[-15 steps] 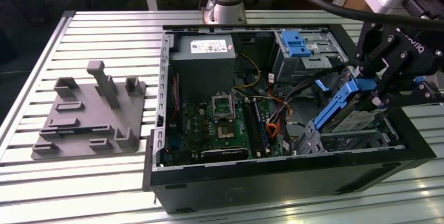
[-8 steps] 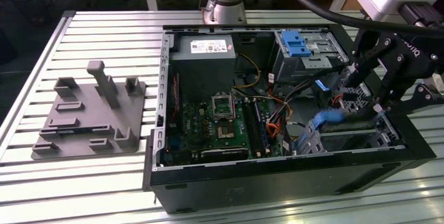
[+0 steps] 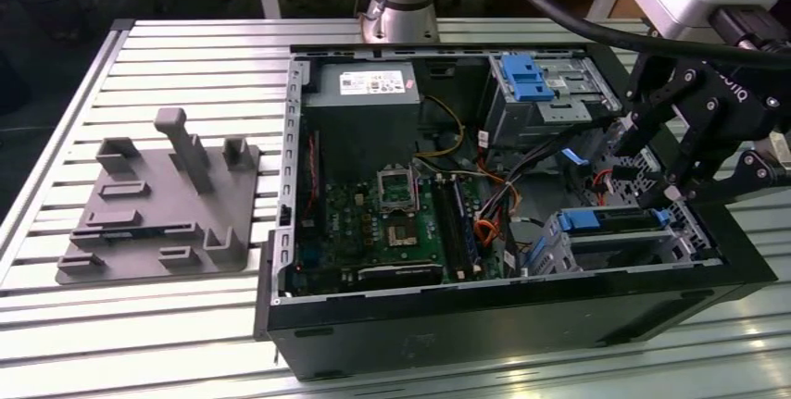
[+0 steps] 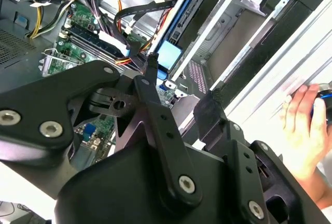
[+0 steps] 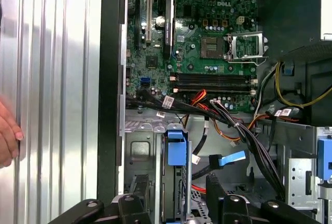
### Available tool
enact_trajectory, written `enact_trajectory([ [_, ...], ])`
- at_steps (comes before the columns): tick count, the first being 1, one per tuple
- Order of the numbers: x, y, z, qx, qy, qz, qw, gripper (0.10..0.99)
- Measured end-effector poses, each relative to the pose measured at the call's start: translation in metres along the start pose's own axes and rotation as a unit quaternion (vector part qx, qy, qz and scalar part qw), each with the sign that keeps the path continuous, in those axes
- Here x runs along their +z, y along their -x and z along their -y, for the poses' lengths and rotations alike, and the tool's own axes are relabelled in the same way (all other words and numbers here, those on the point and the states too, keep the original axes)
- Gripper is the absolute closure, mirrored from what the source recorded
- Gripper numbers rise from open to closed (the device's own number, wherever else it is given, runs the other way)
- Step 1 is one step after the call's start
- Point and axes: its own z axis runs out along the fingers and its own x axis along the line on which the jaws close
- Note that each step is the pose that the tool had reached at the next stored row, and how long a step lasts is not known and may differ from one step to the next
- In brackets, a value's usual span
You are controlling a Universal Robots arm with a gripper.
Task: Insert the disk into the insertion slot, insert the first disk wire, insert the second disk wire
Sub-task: 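Insert the first disk wire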
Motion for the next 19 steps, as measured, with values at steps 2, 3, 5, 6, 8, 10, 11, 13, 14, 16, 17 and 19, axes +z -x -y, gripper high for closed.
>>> enact_trajectory([
  [2, 0.0001, 0.0000, 0.0000, 0.000, 0.0000, 0.0000, 1.0000, 0.529],
  [3, 0.0001, 0.0000, 0.0000, 0.000, 0.0000, 0.0000, 1.0000, 0.529],
  [5, 0.0001, 0.0000, 0.0000, 0.000, 0.0000, 0.0000, 1.0000, 0.529],
  [6, 0.0001, 0.0000, 0.0000, 0.000, 0.0000, 0.0000, 1.0000, 0.529],
  [8, 0.0002, 0.0000, 0.0000, 0.000, 0.0000, 0.0000, 1.0000, 0.529],
  [10, 0.0003, 0.0004, 0.0000, 0.000, 0.0000, 0.0000, 1.0000, 0.529],
  [11, 0.0005, 0.0019, 0.0000, 0.000, 0.0000, -0.0005, 1.0000, 0.529],
  [13, 0.0006, 0.0061, 0.0001, 0.001, 0.0000, -0.0021, 1.0000, 0.529],
  [14, 0.0008, 0.0082, 0.0000, 0.001, -0.0001, -0.0026, 1.0000, 0.529],
  [16, 0.0010, 0.0111, 0.0000, 0.002, -0.0001, -0.0052, 1.0000, 0.529],
  [17, 0.0011, 0.0112, 0.0000, 0.005, -0.0003, -0.0075, 1.0000, 0.529],
  [19, 0.0011, 0.0112, 0.0000, 0.012, -0.0008, -0.0127, 0.9998, 0.529],
])
